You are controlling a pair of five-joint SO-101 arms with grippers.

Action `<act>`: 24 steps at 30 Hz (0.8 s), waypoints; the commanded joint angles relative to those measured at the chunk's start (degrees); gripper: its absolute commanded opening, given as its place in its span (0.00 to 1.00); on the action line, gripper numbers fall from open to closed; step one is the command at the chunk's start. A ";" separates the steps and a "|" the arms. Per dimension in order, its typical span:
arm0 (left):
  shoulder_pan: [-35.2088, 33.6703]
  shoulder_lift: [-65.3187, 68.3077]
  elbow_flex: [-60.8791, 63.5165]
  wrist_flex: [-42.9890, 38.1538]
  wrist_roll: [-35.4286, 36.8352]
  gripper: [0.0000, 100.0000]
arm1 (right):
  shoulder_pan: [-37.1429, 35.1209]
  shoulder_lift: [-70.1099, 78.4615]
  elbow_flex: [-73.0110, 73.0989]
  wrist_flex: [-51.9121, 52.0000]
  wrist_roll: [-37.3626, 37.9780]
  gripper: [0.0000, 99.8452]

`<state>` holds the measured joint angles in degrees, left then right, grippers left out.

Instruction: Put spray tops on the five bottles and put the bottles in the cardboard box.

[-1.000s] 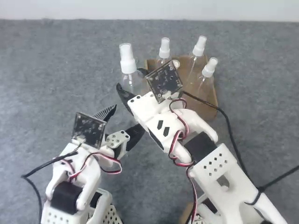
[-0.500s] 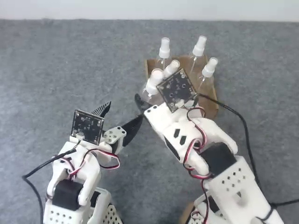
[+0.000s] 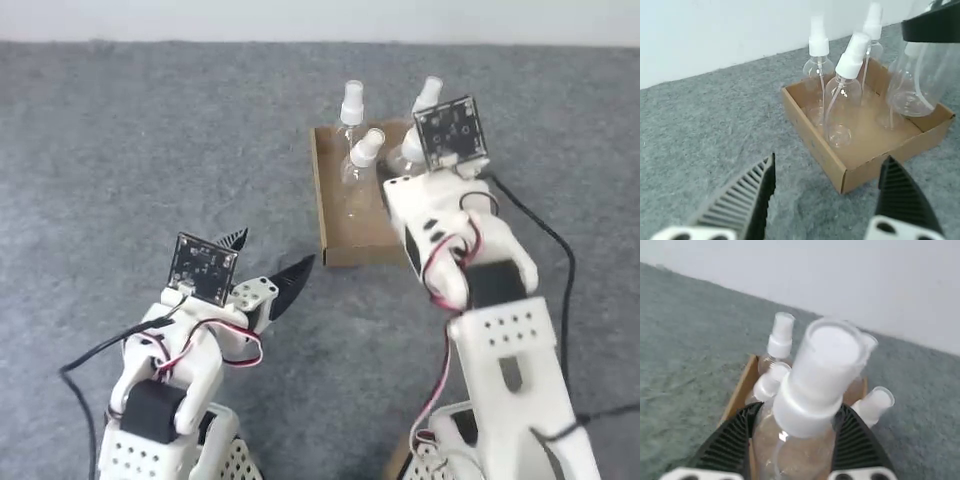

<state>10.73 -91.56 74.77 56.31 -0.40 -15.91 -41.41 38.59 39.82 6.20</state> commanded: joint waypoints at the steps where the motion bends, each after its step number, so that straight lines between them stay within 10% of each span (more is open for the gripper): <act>1: 0.18 -0.88 -0.13 -1.85 -0.53 0.30 | 1.54 2.86 -3.78 -2.33 0.35 0.01; 24: 0.18 -0.88 0.04 -1.58 -0.53 0.30 | 3.65 19.74 8.79 -29.85 0.35 0.01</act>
<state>10.73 -91.47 75.03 56.13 -0.40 -13.98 -22.59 48.00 13.27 6.20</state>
